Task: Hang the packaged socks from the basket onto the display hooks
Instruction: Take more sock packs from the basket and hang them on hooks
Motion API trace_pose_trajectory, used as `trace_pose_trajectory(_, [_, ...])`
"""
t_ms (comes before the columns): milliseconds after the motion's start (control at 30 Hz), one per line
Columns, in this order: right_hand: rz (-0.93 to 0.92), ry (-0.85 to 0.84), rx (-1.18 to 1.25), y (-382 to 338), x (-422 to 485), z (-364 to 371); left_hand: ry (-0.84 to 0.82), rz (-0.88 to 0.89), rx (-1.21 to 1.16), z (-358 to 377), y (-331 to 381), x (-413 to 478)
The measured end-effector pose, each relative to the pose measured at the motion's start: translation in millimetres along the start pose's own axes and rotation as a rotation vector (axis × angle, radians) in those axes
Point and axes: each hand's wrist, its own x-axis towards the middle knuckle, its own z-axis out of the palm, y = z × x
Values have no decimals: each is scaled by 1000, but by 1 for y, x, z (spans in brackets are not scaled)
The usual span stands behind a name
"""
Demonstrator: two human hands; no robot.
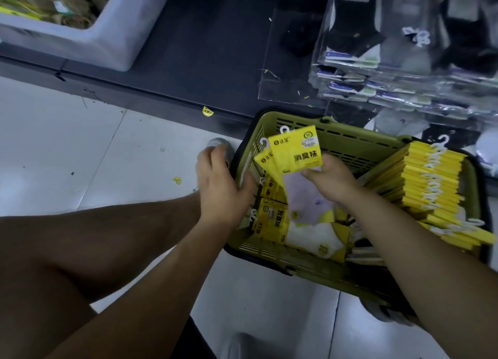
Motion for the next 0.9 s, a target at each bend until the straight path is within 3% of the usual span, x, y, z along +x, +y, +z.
trace_pose_trajectory(67, [16, -38, 195, -17, -11, 2, 55, 61, -51, -1, 13, 3])
trace_pose_trajectory(167, [33, -90, 375, -30, -24, 2, -139, -63, -169, -1, 30, 11])
trace_pose_trajectory(267, [47, -117, 267, -30, -30, -4, -259, -189, -156, 3, 37, 11])
trace_pose_trajectory(433, [96, 58, 159, -29, -35, -21, -359, -272, -7, 4, 42, 6])
trace_pose_trajectory(533, [94, -27, 414, -33, -37, -19, -498, -247, -320, 7, 50, 0])
trace_pose_trajectory(633, [57, -210, 686, -40, -40, -14, -421, -160, -534, 3, 51, 2])
trace_pose_trajectory(700, [12, -174, 737, -42, -33, -13, -315, -176, -501, -6, 48, 11])
trace_pose_trajectory(767, [-18, -8, 527, -32, -19, -11, -216, -270, -518, -19, 38, 22])
trace_pose_trajectory(833, [-31, 122, 140, -10, -1, -5, -191, -315, -541, -32, 27, 31])
trace_pose_trajectory(900, [3, 101, -159, 20, 16, 4, -222, -312, -513, -38, 19, 35])
